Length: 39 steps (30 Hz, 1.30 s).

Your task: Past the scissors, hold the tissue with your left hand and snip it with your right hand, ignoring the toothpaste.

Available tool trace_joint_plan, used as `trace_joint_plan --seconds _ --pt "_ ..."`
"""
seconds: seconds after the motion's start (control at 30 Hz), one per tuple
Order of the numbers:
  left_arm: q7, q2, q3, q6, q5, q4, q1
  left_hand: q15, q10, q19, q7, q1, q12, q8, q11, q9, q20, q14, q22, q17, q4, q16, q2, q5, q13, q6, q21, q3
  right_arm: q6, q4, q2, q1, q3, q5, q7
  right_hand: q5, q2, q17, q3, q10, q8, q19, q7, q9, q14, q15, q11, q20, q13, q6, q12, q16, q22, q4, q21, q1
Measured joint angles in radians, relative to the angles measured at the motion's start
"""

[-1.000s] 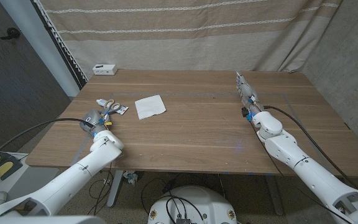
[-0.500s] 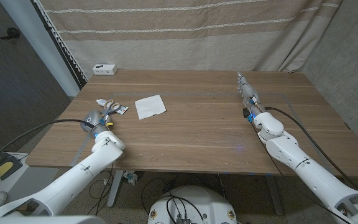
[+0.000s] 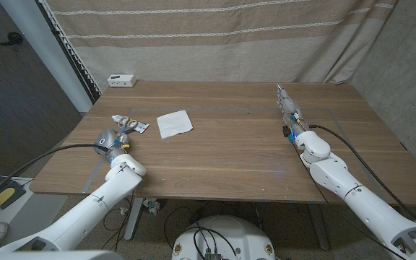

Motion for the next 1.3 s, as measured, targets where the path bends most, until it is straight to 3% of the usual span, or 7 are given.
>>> trace_joint_plan --seconds 0.2,0.27,0.4,0.5,0.6,1.0,1.3 --pt "0.0 -0.005 -0.03 0.0 0.0 -0.017 0.026 -0.016 -0.021 -0.048 -0.016 -0.045 0.041 0.085 -0.022 0.199 0.004 0.081 0.237 0.0 -0.038 0.115 0.008 -0.006 0.175 -0.08 0.107 0.04 -0.003 -0.006 0.0 -0.003 0.0 -0.001 -0.004 0.0 0.0 0.0 0.0 0.0 0.0 0.0 0.0 0.0 0.0 0.0 0.0 0.0 0.0 0.0 0.0 0.0 0.0 0.0 0.0 0.0" --pt "0.04 -0.007 -0.046 -0.092 -0.017 -0.023 0.037 -0.027 -0.015 -0.051 -0.02 -0.046 0.048 0.086 -0.028 0.222 0.001 0.23 0.24 0.002 -0.04 0.131 0.007 -0.007 0.186 -0.09 0.108 0.072 -0.004 -0.008 0.0 -0.003 0.0 -0.002 -0.005 0.0 0.0 0.0 -0.003 0.0 0.0 0.0 0.0 0.0 0.0 0.0 0.0 0.0 0.0 0.0 0.0 0.0 0.0 0.003 0.0 0.0" --pt "0.058 -0.013 -0.061 -0.142 -0.019 -0.025 0.054 -0.094 0.056 -0.051 -0.029 -0.101 0.045 0.111 -0.068 0.249 0.001 0.302 0.234 0.549 -0.039 0.15 0.043 -0.008 0.195 -0.097 0.118 0.08 -0.004 -0.012 0.0 -0.006 0.0 -0.003 -0.009 0.0 0.0 0.0 -0.003 0.0 0.0 0.0 0.0 0.0 0.0 0.0 0.0 0.0 0.0 0.0 0.0 0.0 0.0 0.003 0.0 0.0" --pt "0.082 -0.015 -0.074 -0.217 -0.02 -0.025 0.063 -0.094 0.089 -0.051 -0.027 -0.104 0.045 0.107 -0.08 0.259 0.001 0.302 0.234 0.608 -0.003 0.15 0.04 -0.008 0.191 -0.105 0.119 0.11 -0.004 -0.019 0.0 -0.01 0.001 -0.004 -0.011 0.0 0.005 0.0 -0.003 0.0 0.0 0.0 0.0 0.0 0.0 0.0 0.0 0.0 0.0 0.0 0.0 0.0 0.0 0.003 0.0 0.005" --pt "0.09 -0.017 -0.08 -0.256 -0.02 -0.024 0.068 -0.094 0.166 -0.051 -0.025 -0.115 0.045 0.114 -0.123 0.278 0.001 0.303 0.23 0.61 0.143 0.15 0.032 -0.008 0.167 -0.103 0.129 0.255 -0.004 -0.022 -0.001 -0.012 0.001 -0.005 -0.012 0.0 0.005 0.0 -0.003 0.0 0.0 0.0 0.0 0.0 0.0 0.0 0.0 0.0 0.0 0.0 0.0 0.0 0.0 0.003 0.0 0.005" --pt "0.119 -0.033 -0.12 -0.426 -0.028 -0.004 0.1 -0.122 0.2 -0.049 -0.038 -0.162 0.063 0.111 -0.129 0.291 0.001 0.349 0.217 0.699 0.189 0.182 0.033 -0.008 0.226 -0.109 0.18 0.325 -0.011 -0.044 -0.008 -0.021 0.005 -0.009 -0.022 0.0 0.005 0.0 -0.003 0.0 0.0 0.0 0.0 0.0 0.0 0.0 0.0 0.0 0.0 0.0 0.0 0.0 0.0 0.003 0.0 0.005" --pt "0.111 -0.046 -0.141 -0.469 -0.057 -0.006 0.115 -0.112 0.217 -0.053 -0.036 -0.174 0.075 0.119 -0.134 0.309 0.003 0.333 0.231 0.77 0.185 0.228 0.04 -0.008 0.254 -0.117 0.205 0.306 -0.019 -0.052 -0.013 -0.023 0.005 -0.009 -0.021 0.0 0.005 0.0 -0.003 0.004 0.0 0.004 -0.004 0.0 0.0 0.0 -0.004 -0.003 0.0 0.004 0.0 0.0 0.0 0.003 0.0 0.005"
